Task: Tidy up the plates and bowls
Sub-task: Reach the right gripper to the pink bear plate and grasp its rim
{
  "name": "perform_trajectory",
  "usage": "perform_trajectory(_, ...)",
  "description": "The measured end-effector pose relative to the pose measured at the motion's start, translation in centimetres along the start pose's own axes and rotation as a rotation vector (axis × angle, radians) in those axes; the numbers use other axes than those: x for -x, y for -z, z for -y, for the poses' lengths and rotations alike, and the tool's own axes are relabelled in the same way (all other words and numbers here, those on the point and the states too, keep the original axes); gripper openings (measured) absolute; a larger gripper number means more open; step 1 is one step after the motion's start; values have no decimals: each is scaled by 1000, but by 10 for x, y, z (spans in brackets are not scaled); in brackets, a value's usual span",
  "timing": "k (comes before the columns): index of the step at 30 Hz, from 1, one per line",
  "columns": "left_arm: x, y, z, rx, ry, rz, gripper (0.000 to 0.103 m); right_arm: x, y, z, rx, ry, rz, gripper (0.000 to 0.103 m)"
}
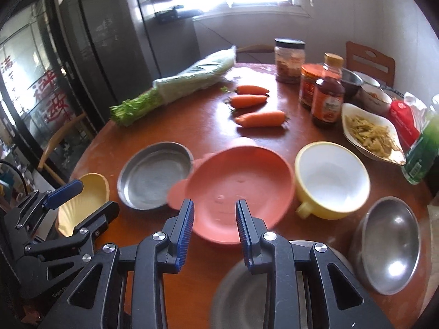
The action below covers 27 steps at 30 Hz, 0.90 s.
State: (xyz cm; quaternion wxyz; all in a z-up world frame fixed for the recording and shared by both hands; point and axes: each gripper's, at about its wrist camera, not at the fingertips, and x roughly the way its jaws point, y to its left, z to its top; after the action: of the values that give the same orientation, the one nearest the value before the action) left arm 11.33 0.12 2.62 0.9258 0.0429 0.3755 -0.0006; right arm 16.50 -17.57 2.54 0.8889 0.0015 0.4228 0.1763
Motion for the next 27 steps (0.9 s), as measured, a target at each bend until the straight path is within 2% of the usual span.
perform_trajectory(7,-15,-7,27,-27,33,-38,69,-11,-1,31,-42,2,-42,32)
perform_trajectory(13,-32,-8,44,-36,67,-76,69,-25,0,40,-69,-22,-81,32)
perform_trajectory(21,-52,-1,49,-12,116,-139,69,-53,-1,46,-104,-29,-156,32)
perform_trajectory(27,-61,2,52,-8,147,-165,69,-62,-5,50,-124,-29,-165,32)
